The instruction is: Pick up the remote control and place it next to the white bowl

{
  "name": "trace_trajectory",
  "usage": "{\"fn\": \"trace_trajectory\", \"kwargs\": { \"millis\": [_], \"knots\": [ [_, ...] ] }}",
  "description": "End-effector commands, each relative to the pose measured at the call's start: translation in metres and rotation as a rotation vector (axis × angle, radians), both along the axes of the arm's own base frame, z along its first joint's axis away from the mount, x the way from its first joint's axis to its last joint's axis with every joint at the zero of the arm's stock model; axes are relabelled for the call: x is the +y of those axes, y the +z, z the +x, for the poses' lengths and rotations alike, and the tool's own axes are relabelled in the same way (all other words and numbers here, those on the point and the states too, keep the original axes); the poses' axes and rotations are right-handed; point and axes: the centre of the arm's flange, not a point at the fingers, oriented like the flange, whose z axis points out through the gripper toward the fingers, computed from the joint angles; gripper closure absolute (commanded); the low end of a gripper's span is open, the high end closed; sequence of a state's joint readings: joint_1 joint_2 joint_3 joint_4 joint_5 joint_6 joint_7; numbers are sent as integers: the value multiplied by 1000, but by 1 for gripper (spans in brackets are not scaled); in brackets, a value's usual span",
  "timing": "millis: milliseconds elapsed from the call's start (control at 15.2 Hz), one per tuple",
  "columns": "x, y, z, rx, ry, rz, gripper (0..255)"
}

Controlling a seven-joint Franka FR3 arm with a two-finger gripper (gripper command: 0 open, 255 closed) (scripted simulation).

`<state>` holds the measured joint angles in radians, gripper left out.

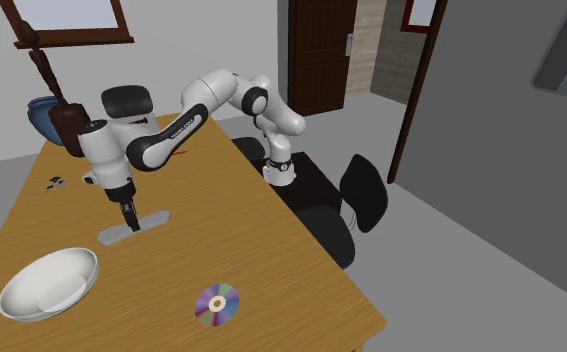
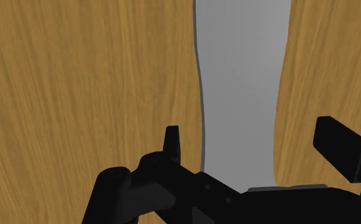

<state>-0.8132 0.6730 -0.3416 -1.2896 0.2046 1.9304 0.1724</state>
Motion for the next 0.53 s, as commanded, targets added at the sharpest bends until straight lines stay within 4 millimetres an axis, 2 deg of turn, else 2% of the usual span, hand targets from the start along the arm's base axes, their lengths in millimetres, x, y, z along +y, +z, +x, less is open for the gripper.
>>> {"fn": "trace_trajectory", "kwargs": {
  "millis": [0,132,462],
  "knots": [
    [0,20,0,0,0,0,0],
    [0,44,0,0,0,0,0],
    [0,44,0,0,0,0,0]
  ]
}}
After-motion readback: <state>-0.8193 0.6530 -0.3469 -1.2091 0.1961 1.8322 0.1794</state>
